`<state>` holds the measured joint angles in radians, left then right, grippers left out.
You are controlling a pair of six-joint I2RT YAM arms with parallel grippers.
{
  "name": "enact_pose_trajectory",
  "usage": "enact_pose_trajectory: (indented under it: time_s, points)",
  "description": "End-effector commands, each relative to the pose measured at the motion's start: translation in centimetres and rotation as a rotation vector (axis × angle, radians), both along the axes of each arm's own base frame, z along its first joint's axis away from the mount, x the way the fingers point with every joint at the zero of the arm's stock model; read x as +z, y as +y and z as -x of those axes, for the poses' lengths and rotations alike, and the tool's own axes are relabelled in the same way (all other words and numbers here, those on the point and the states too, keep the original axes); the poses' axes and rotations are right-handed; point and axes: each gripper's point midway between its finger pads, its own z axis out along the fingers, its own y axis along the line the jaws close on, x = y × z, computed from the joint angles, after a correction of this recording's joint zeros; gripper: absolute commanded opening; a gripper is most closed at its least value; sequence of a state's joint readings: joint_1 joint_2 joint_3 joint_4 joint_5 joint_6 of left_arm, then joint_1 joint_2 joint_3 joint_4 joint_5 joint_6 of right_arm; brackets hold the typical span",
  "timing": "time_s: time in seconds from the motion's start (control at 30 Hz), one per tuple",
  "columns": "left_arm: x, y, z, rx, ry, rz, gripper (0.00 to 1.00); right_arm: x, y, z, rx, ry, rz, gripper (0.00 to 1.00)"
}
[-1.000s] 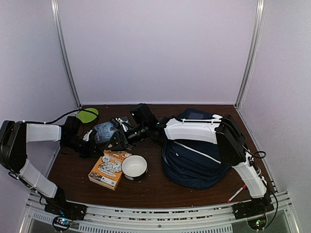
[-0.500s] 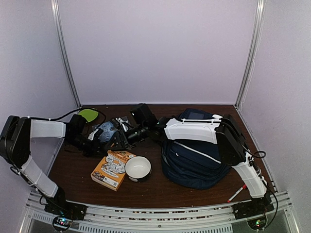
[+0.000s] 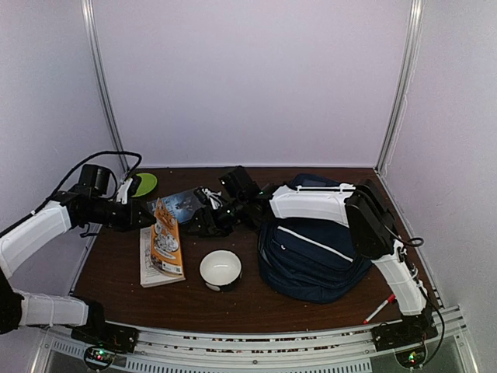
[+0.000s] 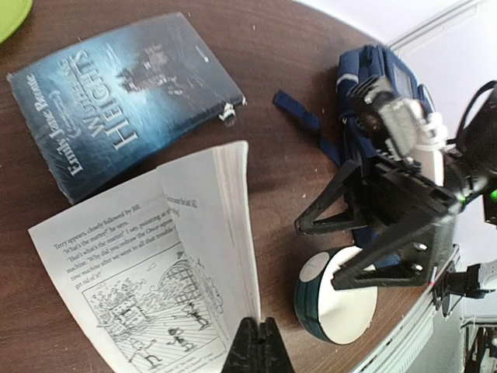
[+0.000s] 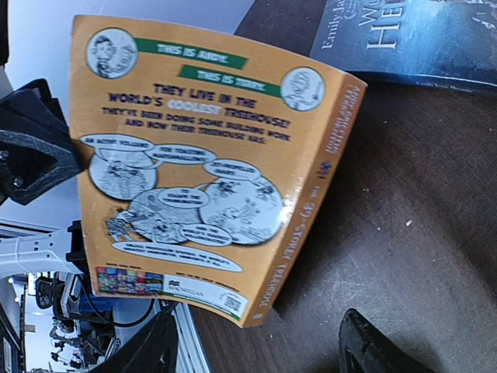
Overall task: Pack the student bag
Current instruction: Pass from the left arm to the right
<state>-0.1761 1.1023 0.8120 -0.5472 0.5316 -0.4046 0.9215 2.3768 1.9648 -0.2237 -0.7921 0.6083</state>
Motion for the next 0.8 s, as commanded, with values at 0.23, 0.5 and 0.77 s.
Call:
enact_pose_trajectory:
  time_s: [0.23, 0.5, 0.77]
  points:
    - [5.3, 0.5, 0.2, 0.066, -0.136, 0.055, 0.0, 0.4, 2.8, 1.4, 0.005, 0.035, -0.035, 0.74]
    - [8.8, 0.5, 1.2, 0.064, -0.186, 0.082, 0.0, -1.0, 4.4, 2.3, 0.001, 0.086, -0.04, 0.75]
    - [9.8, 0.4, 1.4, 0.058, -0.188, 0.09, 0.0, 1.1, 6.2, 3.3, 0.057, 0.165, -0.209, 0.81]
